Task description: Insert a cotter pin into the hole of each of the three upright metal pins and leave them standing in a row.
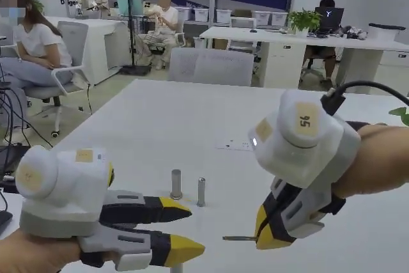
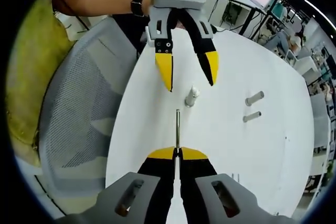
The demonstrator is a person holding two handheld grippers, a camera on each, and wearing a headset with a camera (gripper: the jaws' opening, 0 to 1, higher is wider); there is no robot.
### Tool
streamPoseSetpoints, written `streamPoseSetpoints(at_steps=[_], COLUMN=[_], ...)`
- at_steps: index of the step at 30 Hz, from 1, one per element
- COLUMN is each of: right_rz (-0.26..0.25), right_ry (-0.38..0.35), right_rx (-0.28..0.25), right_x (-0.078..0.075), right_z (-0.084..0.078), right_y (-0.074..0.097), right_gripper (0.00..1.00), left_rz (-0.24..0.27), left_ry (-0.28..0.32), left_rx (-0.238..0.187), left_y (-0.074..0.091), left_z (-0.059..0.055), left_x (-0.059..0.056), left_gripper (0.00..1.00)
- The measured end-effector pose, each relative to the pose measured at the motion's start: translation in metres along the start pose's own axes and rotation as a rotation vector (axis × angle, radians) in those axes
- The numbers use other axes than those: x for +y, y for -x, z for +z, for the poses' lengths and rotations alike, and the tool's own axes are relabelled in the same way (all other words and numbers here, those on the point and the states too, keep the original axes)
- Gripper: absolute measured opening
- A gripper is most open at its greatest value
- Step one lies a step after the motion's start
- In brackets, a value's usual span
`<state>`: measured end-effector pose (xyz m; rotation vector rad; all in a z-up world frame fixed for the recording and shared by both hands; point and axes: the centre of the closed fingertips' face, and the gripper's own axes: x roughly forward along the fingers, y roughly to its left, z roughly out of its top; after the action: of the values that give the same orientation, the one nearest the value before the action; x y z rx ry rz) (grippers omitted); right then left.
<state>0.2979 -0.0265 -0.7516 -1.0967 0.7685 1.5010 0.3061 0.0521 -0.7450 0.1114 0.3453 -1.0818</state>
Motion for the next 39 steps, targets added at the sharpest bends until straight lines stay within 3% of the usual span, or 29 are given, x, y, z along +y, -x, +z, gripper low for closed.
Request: streamPoseSetpoints(at_steps=[9, 16, 31, 39], right_rz=[-0.002, 0.004, 0.013, 0.01], right_ry=[-0.016, -0.039, -0.093, -0.104], right_rx=[0.008, 0.017, 0.035, 0.049], right_x=[-0.004, -0.007, -0.014, -0.017], right_z=[-0.001, 0.0, 0.002, 0.003], right_y=[-0.008, -0.017, -0.046, -0.056], right_gripper=[0.02, 0.02, 0.02, 0.02], left_rz=[0.028, 0.03, 0.022, 0.023], left_ry=[0.052, 0.067, 0.071, 0.068], left_rx=[0.05, 0.076, 0.101, 0.099], left_y=[-0.002, -0.008, -0.014, -0.015], left_z=[-0.035, -0.053, -0.067, -0.067], left_x=[0.015, 0.021, 0.027, 0.03], left_gripper=[0.35, 0.32, 0.26, 0.24])
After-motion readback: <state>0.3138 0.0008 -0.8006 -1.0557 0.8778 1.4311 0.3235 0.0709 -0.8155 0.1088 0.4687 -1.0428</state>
